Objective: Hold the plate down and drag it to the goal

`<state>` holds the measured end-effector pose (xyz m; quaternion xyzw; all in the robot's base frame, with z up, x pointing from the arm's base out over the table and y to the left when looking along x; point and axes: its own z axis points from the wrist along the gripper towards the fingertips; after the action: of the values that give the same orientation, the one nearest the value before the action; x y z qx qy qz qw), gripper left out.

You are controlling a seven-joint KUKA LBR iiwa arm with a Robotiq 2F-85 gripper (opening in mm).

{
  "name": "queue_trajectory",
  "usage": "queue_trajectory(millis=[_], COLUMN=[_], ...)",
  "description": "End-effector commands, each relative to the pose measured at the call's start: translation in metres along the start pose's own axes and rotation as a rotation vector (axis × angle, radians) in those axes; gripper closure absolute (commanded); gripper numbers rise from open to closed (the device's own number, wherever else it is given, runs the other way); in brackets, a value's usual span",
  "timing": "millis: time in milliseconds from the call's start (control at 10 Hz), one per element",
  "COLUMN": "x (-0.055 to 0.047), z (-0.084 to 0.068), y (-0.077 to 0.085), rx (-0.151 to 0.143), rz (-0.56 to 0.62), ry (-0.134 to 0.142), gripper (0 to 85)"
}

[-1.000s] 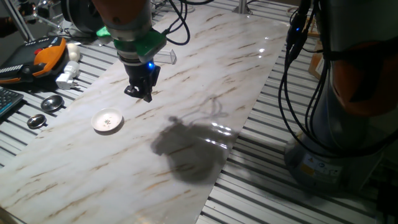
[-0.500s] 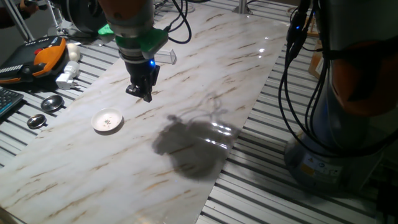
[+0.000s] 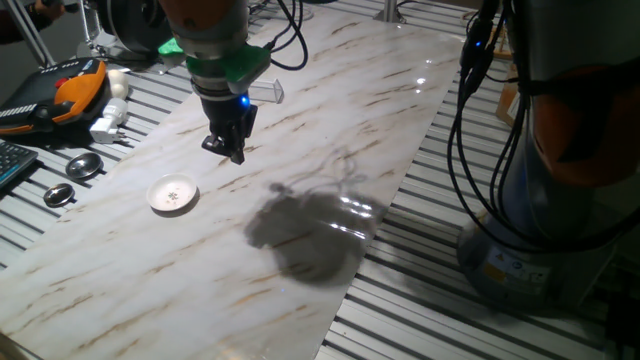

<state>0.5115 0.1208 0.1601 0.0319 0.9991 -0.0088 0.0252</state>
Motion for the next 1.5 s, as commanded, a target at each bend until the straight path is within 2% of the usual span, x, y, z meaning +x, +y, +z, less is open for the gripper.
queue_trajectory(millis=[0,400,500,700,900,1100,1400], x=[-0.004,-0.023,-0.028,-0.039,-0.049,-0.057,-0.064], z=[0.001,0.019,0.021,0.026,0.030,0.037,0.045], y=[0.003,0.016,0.019,0.025,0.027,0.032,0.033], rx=[0.002,-0.004,0.003,-0.011,-0.012,-0.007,-0.013], rz=[0.006,0.017,0.018,0.028,0.023,0.031,0.031], ry=[0.003,-0.004,-0.008,-0.010,-0.010,-0.015,-0.017], gripper=[85.0,85.0,85.0,85.0,85.0,85.0,85.0])
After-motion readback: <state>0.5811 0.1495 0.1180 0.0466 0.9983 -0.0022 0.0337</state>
